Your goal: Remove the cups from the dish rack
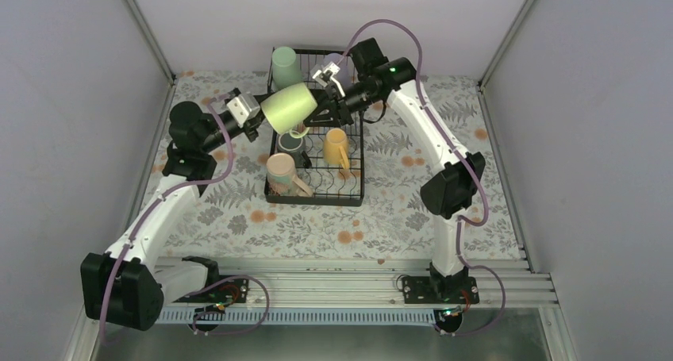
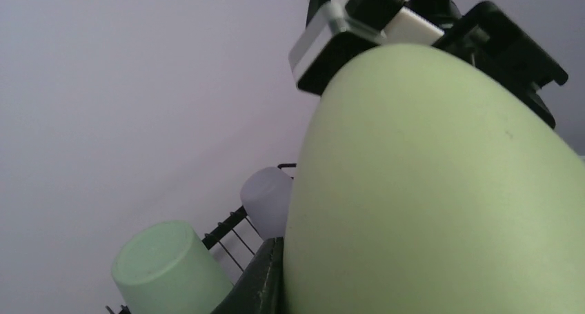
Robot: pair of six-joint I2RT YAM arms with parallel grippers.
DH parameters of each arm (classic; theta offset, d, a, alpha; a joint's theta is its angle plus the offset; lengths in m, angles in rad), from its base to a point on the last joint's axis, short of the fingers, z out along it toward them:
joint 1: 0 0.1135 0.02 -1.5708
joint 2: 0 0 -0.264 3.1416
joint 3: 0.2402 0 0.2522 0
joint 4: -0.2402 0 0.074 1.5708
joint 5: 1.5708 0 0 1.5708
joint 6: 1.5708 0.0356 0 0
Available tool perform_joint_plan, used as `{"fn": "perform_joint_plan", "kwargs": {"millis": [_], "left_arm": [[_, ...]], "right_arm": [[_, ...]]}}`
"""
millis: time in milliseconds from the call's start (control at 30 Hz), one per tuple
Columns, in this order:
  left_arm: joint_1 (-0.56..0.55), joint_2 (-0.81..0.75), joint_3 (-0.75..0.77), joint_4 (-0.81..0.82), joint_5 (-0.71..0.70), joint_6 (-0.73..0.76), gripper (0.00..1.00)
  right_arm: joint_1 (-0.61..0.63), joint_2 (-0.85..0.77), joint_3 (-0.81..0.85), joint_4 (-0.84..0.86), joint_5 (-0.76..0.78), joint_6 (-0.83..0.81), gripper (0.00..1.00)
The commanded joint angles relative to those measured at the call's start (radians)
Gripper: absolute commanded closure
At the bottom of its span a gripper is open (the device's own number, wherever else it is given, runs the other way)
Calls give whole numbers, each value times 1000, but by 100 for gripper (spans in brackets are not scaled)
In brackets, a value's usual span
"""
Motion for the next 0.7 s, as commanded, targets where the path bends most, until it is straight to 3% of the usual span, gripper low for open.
{"fn": "perform_joint_plan", "kwargs": {"millis": [0,200,467,667], "left_arm": [[-42,-27,48,-99,43,60,97],[-59,-24,63,-148,52,70,98],[-60,-34,64,-169,0,80,98],[-59,-68,84,-254,-153,162,98]], "right_arm": [[12,17,21,74,-24,11,75],[13,26,31,86,-15,18,71],[13,4,26,87,38,11,30],[11,-26,-6,144,200,53,25]]}}
